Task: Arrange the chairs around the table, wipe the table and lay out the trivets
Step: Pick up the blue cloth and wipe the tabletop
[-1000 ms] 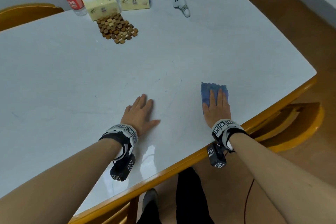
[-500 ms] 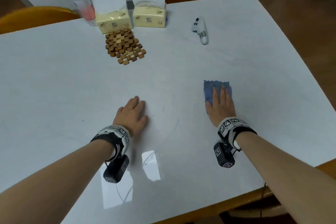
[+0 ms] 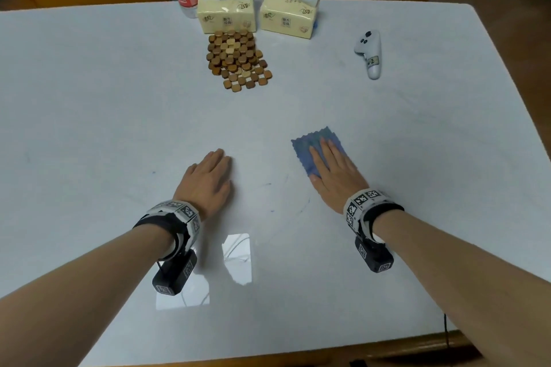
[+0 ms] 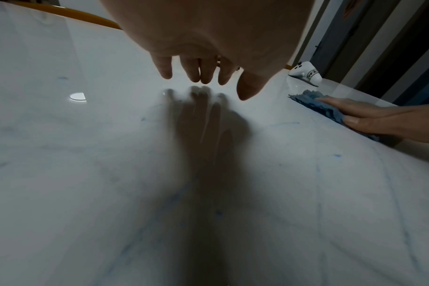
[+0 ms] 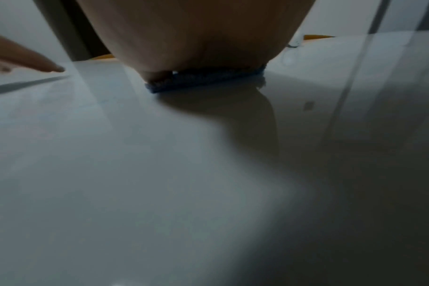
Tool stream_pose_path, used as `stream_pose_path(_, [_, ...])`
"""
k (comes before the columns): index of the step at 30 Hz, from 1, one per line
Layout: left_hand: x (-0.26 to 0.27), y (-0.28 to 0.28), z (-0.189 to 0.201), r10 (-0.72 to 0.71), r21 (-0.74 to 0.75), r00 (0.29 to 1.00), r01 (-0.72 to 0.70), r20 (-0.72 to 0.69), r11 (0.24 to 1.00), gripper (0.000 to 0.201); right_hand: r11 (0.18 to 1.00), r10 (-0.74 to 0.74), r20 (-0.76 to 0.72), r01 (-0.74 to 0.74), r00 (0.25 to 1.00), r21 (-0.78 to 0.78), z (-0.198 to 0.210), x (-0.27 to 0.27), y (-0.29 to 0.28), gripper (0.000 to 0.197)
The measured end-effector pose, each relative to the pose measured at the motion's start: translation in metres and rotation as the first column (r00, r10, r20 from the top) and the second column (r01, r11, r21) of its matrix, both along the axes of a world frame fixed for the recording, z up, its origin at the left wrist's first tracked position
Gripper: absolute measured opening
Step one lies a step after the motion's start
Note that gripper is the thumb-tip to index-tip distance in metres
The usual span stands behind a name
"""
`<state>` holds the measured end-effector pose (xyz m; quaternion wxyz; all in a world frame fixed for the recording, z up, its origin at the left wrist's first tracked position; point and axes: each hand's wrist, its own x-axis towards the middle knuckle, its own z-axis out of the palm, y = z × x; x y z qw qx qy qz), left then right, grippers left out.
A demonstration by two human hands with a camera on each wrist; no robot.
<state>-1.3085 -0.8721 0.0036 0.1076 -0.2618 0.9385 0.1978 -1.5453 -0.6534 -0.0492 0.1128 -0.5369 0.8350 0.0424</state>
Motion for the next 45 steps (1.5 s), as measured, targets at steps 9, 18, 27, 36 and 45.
stream_pose_path(9, [0.063, 0.023, -0.006, -0.034, 0.028, 0.991, 0.038, -0.13, 0.999, 0.065, 0.964, 0.264, -0.068, -0.263, 0.962, 0.026, 0.003, 0.107, 0.041, 0.061])
stream_pose_path(18, [0.162, 0.067, -0.009, -0.258, 0.027, 0.962, 0.261, -0.088, 0.965, 0.07, 0.992, -0.124, 0.062, 0.123, 0.99, 0.013, -0.007, 0.215, 0.117, 0.06])
stream_pose_path(27, [0.209, 0.102, -0.008, -0.32, 0.01, 0.946, 0.32, 0.042, 0.947, 0.071, 0.714, -0.699, 0.111, 0.699, 0.707, 0.04, 0.001, 0.324, 0.112, 0.062])
stream_pose_path(36, [0.227, 0.058, 0.0, -0.414, -0.1, 0.902, 0.426, 0.121, 0.899, 0.069, 0.765, -0.642, 0.168, 0.641, 0.748, 0.072, 0.028, 0.305, 0.082, 0.06])
stream_pose_path(45, [0.209, 0.056, -0.008, -0.446, -0.084, 0.888, 0.456, 0.112, 0.886, 0.061, 0.953, -0.257, 0.057, 0.243, 0.965, 0.182, 0.019, 0.289, 0.11, 0.065])
